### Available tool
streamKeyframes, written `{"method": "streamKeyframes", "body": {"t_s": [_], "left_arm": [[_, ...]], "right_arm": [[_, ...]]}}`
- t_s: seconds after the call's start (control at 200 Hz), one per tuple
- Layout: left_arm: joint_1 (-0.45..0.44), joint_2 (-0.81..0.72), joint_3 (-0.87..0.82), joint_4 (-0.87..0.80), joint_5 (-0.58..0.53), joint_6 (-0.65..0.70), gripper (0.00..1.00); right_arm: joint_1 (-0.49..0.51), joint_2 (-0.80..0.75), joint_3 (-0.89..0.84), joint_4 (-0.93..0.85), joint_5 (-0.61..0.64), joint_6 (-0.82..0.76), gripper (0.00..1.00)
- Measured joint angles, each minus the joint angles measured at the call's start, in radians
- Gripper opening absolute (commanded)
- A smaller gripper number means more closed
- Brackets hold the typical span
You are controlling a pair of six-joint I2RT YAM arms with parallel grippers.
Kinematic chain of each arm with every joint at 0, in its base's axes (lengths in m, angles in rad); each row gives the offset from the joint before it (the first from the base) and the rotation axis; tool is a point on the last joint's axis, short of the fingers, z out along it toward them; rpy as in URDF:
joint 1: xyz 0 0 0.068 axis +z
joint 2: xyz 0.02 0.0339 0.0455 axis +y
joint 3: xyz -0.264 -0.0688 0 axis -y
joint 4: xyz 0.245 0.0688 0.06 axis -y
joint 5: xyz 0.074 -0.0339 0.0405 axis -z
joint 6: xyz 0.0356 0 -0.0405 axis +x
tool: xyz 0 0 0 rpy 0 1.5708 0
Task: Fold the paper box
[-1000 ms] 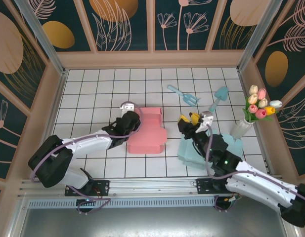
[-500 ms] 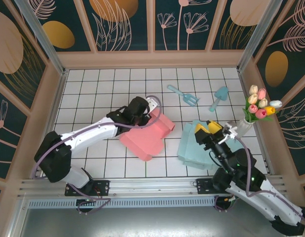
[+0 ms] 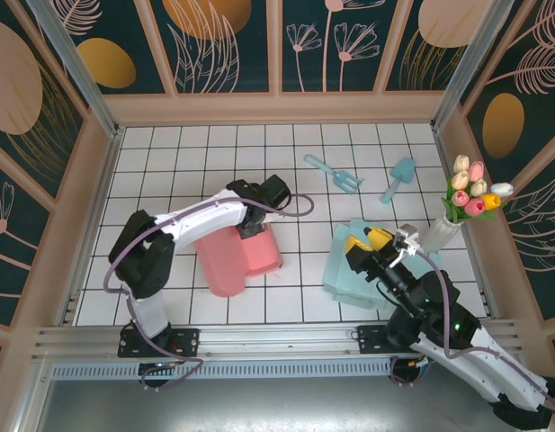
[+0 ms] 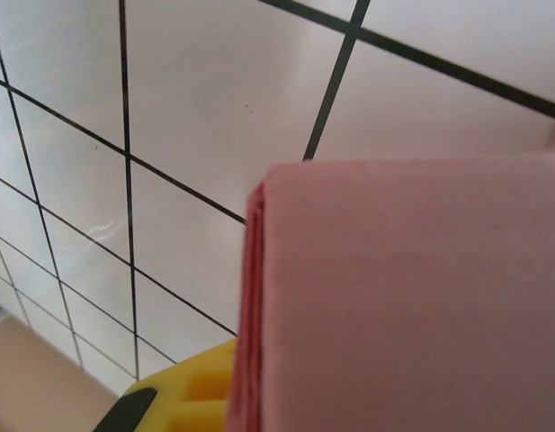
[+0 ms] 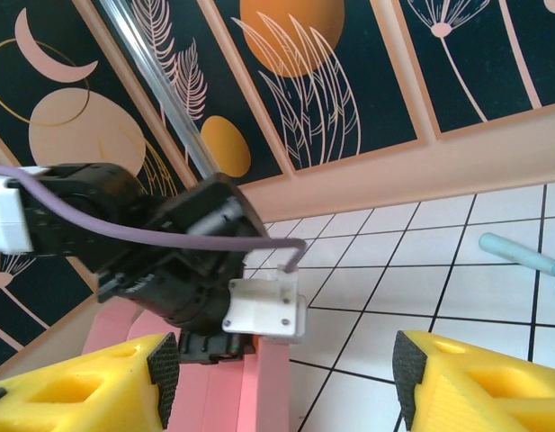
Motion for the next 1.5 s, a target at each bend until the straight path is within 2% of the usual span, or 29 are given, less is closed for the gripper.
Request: {"method": "streamKeyframes", "body": {"t_s": [0.2, 0.601, 0.746, 0.866, 0.916, 0.941, 1.031, 1.201, 1.361, 1.501], "left_arm": [[0.0, 0.114, 0.074, -0.016, -0.097, 0.027, 0.36], [-0.002, 0.135, 0.161, 0.005, -0.265, 0.009, 0.39], [-0.008, 0.113, 0.283, 0.009, -0.281, -0.129, 0.44], [-0.011, 0.01, 0.338, 0.023, -0.233, -0.327, 0.57], [-0.013, -0.069, 0.314, 0.031, -0.201, -0.428, 0.58], [-0.013, -0.119, 0.289, 0.037, -0.181, -0.481, 0.64], [-0.013, -0.305, 0.151, 0.076, -0.109, -0.643, 0.7], [-0.004, -0.578, -0.148, 0.145, 0.014, -0.849, 0.77], [0.032, -0.692, -0.346, 0.204, 0.132, -0.96, 0.76], [0.045, -0.706, -0.421, 0.248, 0.189, -1.01, 0.73]], "right_arm": [[0.0, 0.0, -0.005, 0.0, 0.0, 0.004, 0.66], [0.0, -0.001, -0.015, -0.001, 0.001, 0.007, 0.66], [0.0, -0.001, -0.015, -0.001, 0.004, 0.007, 0.66], [0.0, -0.002, -0.019, 0.0, 0.005, 0.014, 0.66], [0.0, -0.002, -0.025, 0.0, 0.008, 0.016, 0.66], [0.0, -0.002, -0.028, 0.0, 0.011, 0.018, 0.66], [0.0, -0.002, -0.035, 0.0, 0.013, 0.022, 0.66], [0.0, -0.002, -0.048, 0.002, 0.012, 0.026, 0.66], [0.0, 0.0, -0.058, 0.004, 0.012, 0.026, 0.66], [0.0, 0.017, -0.06, 0.006, 0.012, 0.026, 0.66]]}}
